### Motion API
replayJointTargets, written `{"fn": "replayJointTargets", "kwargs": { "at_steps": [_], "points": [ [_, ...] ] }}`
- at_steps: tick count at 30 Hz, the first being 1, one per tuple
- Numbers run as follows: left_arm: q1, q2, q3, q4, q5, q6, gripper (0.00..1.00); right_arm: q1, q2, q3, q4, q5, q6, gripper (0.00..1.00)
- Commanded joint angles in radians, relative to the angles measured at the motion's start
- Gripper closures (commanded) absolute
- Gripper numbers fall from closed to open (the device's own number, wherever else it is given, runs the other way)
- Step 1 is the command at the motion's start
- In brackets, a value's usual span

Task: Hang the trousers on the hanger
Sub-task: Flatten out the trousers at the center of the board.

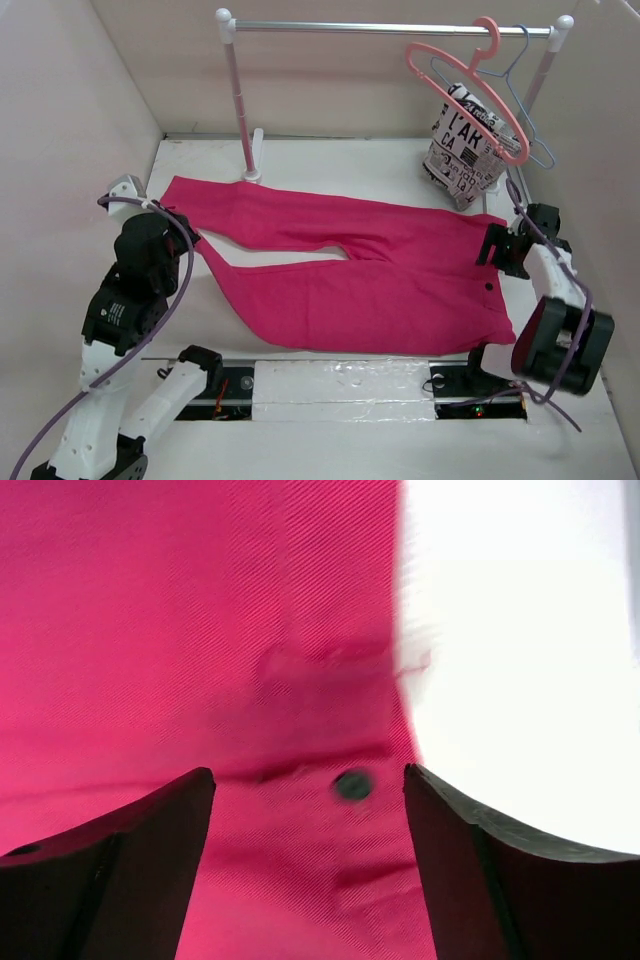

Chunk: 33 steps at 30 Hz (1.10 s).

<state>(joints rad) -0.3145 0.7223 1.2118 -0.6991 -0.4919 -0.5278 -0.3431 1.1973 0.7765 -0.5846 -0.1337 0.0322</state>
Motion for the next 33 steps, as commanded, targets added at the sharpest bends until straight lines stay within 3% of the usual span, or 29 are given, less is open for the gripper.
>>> {"fn": "replayJointTargets", "kwargs": {
  "at_steps": [1,6,9,12,13,14,17,22,24,25,26,28,33],
  "points": [
    [-0.046,-0.023,-0.015,0.067,0.039,-0.003,1.00,-0.043,0.146,0.110,0.101,0.035,-0.095,0.18],
    [-0.075,-0.015,-0.023,0.064,-0.026,0.023,1.00,-0.079,0.257,0.096,0.146,0.017,-0.083,0.14],
    [-0.084,-0.011,0.002,0.062,-0.082,0.046,1.00,-0.079,0.312,0.067,0.181,-0.014,-0.068,0.19],
    [-0.084,-0.003,0.022,0.064,-0.102,0.068,1.00,-0.100,0.321,0.040,0.230,-0.082,-0.055,0.47],
    [-0.084,0.000,0.023,0.062,-0.108,0.072,1.00,-0.100,0.318,0.043,0.230,-0.080,-0.052,0.77],
    [-0.084,0.000,0.025,0.061,-0.114,0.080,1.00,-0.100,0.305,0.061,0.229,-0.075,-0.055,0.92],
    [-0.093,-0.003,0.019,0.053,-0.122,0.083,1.00,-0.100,0.304,0.139,0.192,-0.054,-0.092,1.00],
    [-0.149,-0.018,-0.018,0.003,-0.158,0.061,1.00,-0.109,0.379,0.360,0.102,0.025,-0.144,1.00],
    [-0.159,-0.023,-0.031,-0.032,-0.166,0.046,1.00,-0.109,0.403,0.398,0.078,0.048,-0.161,0.86],
    [-0.170,-0.027,-0.034,-0.039,-0.165,0.040,1.00,-0.118,0.407,0.409,0.057,0.057,-0.163,0.58],
    [-0.170,-0.030,-0.032,-0.048,-0.163,0.034,1.00,-0.129,0.401,0.414,0.046,0.062,-0.166,0.45],
    [-0.181,-0.037,-0.028,-0.065,-0.148,0.017,1.00,-0.149,0.366,0.393,0.029,0.060,-0.169,0.30],
    [-0.190,-0.060,-0.047,-0.039,-0.062,0.006,1.00,-0.221,0.164,0.244,-0.021,0.034,-0.135,0.29]
  ]
}}
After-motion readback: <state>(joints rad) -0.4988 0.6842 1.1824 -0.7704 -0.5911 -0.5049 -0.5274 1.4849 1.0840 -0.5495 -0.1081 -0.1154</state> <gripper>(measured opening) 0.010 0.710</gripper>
